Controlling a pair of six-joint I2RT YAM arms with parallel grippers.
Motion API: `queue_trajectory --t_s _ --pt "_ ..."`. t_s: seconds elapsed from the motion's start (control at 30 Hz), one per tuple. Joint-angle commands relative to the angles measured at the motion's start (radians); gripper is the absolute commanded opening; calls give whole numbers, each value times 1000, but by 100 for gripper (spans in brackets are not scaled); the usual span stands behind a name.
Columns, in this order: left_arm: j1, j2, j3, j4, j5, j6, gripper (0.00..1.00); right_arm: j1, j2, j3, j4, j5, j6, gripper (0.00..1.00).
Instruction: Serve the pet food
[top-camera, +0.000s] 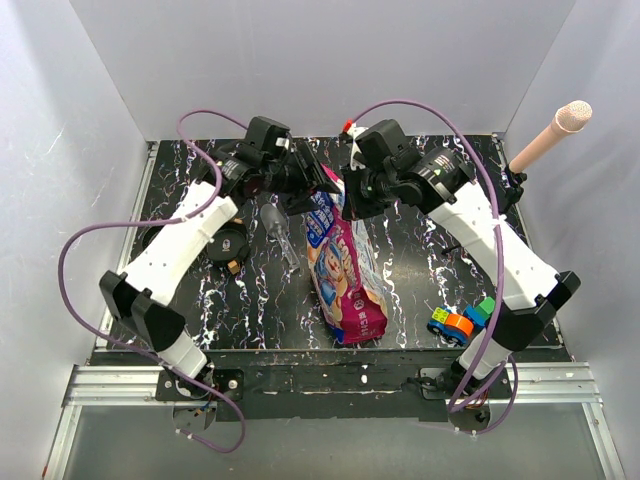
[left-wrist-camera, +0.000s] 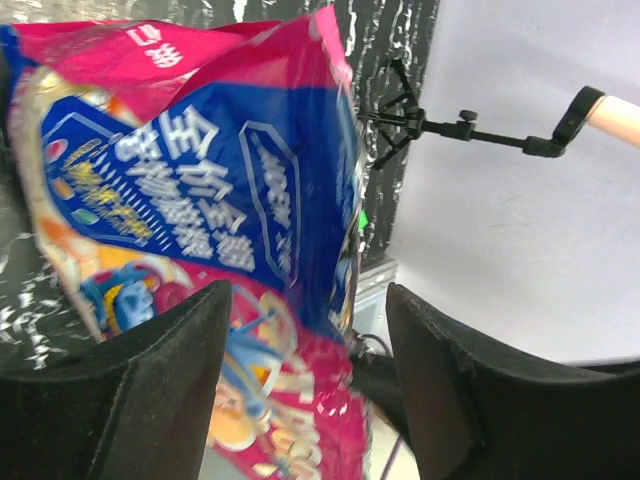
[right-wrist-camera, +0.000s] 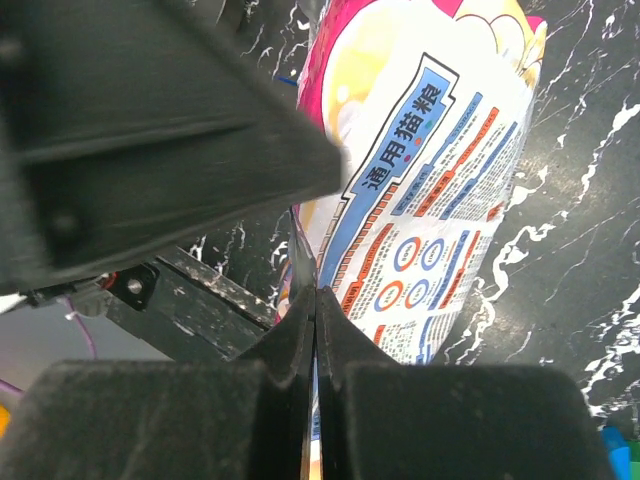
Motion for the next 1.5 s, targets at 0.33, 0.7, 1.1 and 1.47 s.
queue_trajectory --t_s 0.33,0.7,1.1,1.47 --pt "-4 -215 -78 -88 58 26 48 -4 -53 -74 82 -102 195 1" --pt "-21 -186 -142 15 60 -96 38 -2 -56 -83 79 -74 189 1" --pt "-52 -158 -156 21 38 -107 32 -4 -55 -74 75 -79 183 1" --pt "-56 -142 -155 24 48 -103 17 -2 -48 -63 69 -77 181 1"
